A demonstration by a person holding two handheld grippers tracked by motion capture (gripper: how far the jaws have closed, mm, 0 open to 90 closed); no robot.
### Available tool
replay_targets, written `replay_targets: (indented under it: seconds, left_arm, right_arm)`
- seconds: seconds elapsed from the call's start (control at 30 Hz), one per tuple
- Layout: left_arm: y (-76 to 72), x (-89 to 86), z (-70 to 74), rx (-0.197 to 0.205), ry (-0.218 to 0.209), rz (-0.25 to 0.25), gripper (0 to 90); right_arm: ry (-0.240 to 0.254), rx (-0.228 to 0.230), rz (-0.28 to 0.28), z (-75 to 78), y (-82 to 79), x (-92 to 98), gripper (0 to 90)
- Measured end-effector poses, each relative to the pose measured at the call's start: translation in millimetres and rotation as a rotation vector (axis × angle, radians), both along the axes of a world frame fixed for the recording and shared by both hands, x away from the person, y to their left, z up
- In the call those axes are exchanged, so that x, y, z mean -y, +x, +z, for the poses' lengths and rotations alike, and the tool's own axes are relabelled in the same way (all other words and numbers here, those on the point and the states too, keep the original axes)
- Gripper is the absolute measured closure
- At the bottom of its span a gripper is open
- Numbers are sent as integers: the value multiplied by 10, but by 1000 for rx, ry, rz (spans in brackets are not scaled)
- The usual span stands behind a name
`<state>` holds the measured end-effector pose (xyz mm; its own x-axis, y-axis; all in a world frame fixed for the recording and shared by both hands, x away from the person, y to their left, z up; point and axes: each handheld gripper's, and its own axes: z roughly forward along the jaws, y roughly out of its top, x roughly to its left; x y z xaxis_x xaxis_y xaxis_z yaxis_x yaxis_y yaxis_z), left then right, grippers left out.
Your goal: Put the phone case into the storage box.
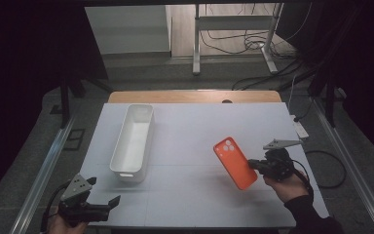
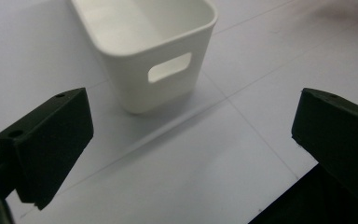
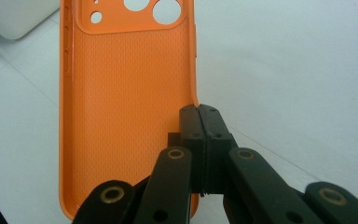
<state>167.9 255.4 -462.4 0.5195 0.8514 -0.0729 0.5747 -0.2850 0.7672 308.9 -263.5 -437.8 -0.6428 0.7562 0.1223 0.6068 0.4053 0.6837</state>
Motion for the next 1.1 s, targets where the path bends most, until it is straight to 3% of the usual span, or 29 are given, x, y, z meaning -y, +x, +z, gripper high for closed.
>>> replay_targets:
  seconds: [0.53,0.83,1.1]
  left_arm:
    - [115,246,108,-6,-10,-70,0]
    - [226,397,143,14,-12,-120,0]
    - [307,494,192,18,-39,-160,0]
  right_arm:
    - [29,21,0,46,-8,-62,886]
    - [40,34,2,73,-18,-84,886]
    - [45,36,0,79,-13,-103,886]
